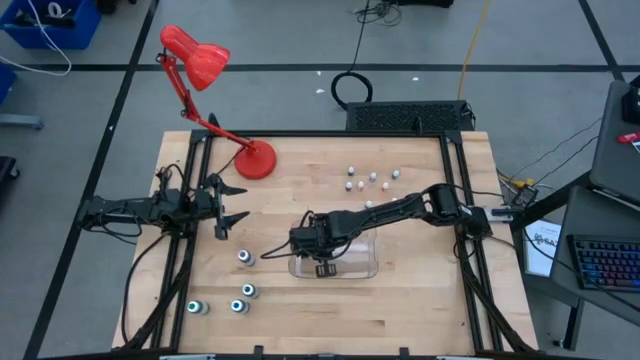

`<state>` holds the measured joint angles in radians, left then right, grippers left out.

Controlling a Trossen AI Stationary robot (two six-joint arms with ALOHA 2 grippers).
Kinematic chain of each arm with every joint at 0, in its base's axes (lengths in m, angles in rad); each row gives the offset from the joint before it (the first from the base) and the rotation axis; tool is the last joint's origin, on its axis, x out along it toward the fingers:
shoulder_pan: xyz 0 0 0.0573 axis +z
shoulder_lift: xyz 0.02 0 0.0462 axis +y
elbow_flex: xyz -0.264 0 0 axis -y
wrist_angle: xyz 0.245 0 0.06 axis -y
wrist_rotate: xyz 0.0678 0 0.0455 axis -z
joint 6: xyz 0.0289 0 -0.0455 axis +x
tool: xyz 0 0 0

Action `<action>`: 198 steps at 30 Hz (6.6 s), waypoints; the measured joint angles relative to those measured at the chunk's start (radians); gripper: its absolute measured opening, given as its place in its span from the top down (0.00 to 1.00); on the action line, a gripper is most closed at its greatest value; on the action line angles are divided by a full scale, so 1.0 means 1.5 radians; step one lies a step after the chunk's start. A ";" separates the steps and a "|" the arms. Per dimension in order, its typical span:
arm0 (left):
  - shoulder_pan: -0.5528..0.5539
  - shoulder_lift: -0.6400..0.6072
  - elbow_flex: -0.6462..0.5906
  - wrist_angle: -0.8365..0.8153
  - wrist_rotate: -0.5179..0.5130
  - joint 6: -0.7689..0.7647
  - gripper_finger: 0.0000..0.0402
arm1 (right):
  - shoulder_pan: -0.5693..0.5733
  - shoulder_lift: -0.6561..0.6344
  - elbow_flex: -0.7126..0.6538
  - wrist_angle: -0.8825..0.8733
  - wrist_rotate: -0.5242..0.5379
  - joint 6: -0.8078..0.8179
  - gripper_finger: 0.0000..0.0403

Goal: Pick & Place food coloring
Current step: Put the orange food coloring bottle into the transparent bin, then put the small purple food coloring bottle into the transparent bin

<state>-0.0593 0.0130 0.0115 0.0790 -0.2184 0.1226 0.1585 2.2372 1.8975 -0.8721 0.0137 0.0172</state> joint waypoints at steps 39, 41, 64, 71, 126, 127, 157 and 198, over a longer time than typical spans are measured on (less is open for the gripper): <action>0.000 0.000 0.000 0.000 0.000 0.000 0.24 | -0.003 -0.362 -0.204 -0.107 0.256 0.136 0.55; 0.000 0.000 0.000 0.000 0.000 0.000 0.24 | -0.010 -0.425 -0.289 -0.079 0.284 0.154 0.55; 0.000 0.000 0.000 0.000 0.000 0.000 0.24 | -0.243 -0.715 -0.687 0.029 0.141 0.295 0.55; 0.000 0.000 0.000 0.000 0.000 0.000 0.24 | -0.278 -0.650 -0.687 0.049 0.128 0.248 0.55; 0.000 0.000 0.000 0.000 0.000 0.000 0.24 | -0.291 -0.533 -0.719 0.128 0.094 0.231 0.56; 0.000 0.000 0.000 0.000 0.000 0.000 0.24 | -0.294 -0.533 -0.719 0.128 0.094 0.232 0.57; 0.000 0.000 0.000 0.000 0.000 0.000 0.24 | -0.293 -0.569 -0.715 0.123 0.093 0.176 0.91; 0.000 0.000 0.000 0.000 0.000 0.000 0.24 | 0.017 -0.174 0.005 -0.114 0.042 0.042 0.91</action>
<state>-0.0593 0.0132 0.0116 0.0791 -0.2188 0.1226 0.1836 1.9758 1.9044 -1.0433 0.0761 0.0799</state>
